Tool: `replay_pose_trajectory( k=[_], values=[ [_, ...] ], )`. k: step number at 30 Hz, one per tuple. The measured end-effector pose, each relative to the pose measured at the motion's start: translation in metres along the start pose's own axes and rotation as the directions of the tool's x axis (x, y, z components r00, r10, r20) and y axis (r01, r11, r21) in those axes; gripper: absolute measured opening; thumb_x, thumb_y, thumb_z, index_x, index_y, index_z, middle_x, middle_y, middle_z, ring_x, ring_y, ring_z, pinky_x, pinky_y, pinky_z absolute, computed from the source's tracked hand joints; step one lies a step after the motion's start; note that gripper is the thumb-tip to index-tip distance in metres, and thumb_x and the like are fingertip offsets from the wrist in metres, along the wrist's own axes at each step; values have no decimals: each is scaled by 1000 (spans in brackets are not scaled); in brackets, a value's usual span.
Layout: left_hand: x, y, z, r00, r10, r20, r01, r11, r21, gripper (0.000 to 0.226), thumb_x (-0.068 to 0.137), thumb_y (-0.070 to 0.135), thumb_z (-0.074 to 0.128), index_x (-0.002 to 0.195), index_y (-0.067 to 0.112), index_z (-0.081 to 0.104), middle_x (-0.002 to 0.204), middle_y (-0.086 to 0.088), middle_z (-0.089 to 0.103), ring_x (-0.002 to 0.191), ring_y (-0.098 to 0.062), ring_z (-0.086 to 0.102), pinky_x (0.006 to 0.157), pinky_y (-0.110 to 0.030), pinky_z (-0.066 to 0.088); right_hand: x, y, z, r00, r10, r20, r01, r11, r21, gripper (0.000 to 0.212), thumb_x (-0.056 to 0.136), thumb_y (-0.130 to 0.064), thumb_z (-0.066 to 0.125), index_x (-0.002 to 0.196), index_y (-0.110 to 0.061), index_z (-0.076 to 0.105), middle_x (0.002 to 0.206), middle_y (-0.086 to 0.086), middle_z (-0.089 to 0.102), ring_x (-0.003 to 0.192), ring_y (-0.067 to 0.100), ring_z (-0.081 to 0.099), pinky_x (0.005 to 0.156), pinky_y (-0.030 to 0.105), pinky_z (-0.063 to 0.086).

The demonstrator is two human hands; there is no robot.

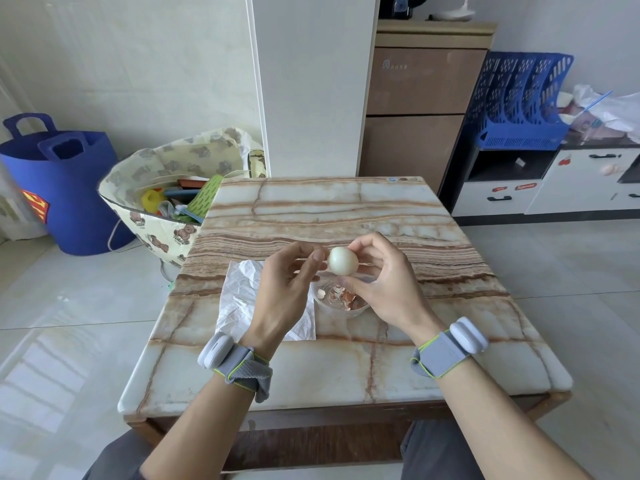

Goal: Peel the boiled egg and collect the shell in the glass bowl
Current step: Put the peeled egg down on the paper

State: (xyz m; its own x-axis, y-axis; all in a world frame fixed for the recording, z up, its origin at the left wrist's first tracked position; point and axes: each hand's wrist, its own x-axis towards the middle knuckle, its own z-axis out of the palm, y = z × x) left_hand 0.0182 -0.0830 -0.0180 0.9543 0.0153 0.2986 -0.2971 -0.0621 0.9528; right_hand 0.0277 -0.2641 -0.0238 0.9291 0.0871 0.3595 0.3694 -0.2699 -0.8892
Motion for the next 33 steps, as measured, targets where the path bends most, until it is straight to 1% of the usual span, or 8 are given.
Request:
replay_pose_trajectory(
  k=[5, 13, 17, 19, 22, 24, 28, 33],
  values=[
    [0, 3, 1, 1000, 16, -4, -16, 999, 37, 6, 93, 21, 76, 91, 16, 74, 91, 5, 78, 88, -11, 73, 75, -24, 56, 0, -1, -2, 1000, 4, -3, -4, 1000, -30, 43, 76, -5, 91, 103, -16, 60, 100, -3, 77, 93, 18, 73, 89, 52, 58],
    [-2, 6, 8, 992, 125, -31, -120, 982, 150, 15, 92, 18, 77, 83, 29, 72, 98, 4, 74, 94, -5, 71, 74, -16, 52, -4, -4, 0, 1000, 25, -1, -25, 999, -39, 41, 76, -1, 90, 103, -16, 62, 99, -3, 76, 91, 16, 73, 88, 46, 59],
    [-1, 3, 10, 990, 136, -23, -128, 971, 200, 16, 95, 16, 73, 83, 27, 70, 99, 5, 70, 93, -3, 68, 74, -11, 48, -4, -3, -1, 1000, 22, -1, -22, 999, -41, 41, 76, 1, 90, 102, -15, 62, 99, -1, 75, 92, 19, 73, 89, 47, 59],
    [1, 1, 11, 992, 127, -24, -119, 973, 196, 15, 96, 16, 72, 84, 25, 69, 100, 4, 68, 94, -6, 67, 75, -18, 51, -4, -3, -1, 1000, 19, -2, -20, 999, -38, 41, 76, -1, 90, 102, -15, 62, 99, -1, 75, 92, 19, 73, 89, 48, 59],
    [3, -1, 11, 995, 90, -34, -82, 979, 188, 12, 100, 19, 67, 88, 18, 68, 101, 0, 67, 98, -14, 68, 80, -46, 58, -4, -3, -2, 1000, 19, -14, -19, 999, -34, 40, 76, -3, 90, 102, -16, 63, 99, -3, 76, 92, 17, 73, 89, 46, 60],
    [3, -1, 9, 996, 75, -53, -64, 980, 188, 16, 102, 26, 63, 90, 17, 69, 101, -2, 68, 97, -15, 68, 82, -53, 58, -4, -2, -2, 999, 21, -30, -22, 999, -34, 41, 75, -5, 91, 102, -19, 63, 99, -7, 76, 92, 14, 73, 89, 43, 60],
    [2, 2, 5, 997, 54, -59, -43, 984, 173, 27, 106, 37, 50, 95, 24, 72, 103, -4, 71, 96, -17, 71, 77, -39, 62, -3, -2, -3, 999, 36, -40, -37, 999, -35, 41, 75, -9, 92, 103, -23, 65, 101, -5, 75, 94, 13, 74, 90, 43, 61],
    [6, 4, -10, 999, 22, -28, -18, 988, 157, 19, 104, 32, 59, 112, 17, 69, 102, -5, 74, 93, -18, 72, 76, -35, 62, 1, -8, 2, 1000, 7, -30, -9, 998, -57, 38, 76, -8, 90, 106, -17, 68, 102, -3, 75, 93, 15, 72, 89, 40, 60]
  ],
)
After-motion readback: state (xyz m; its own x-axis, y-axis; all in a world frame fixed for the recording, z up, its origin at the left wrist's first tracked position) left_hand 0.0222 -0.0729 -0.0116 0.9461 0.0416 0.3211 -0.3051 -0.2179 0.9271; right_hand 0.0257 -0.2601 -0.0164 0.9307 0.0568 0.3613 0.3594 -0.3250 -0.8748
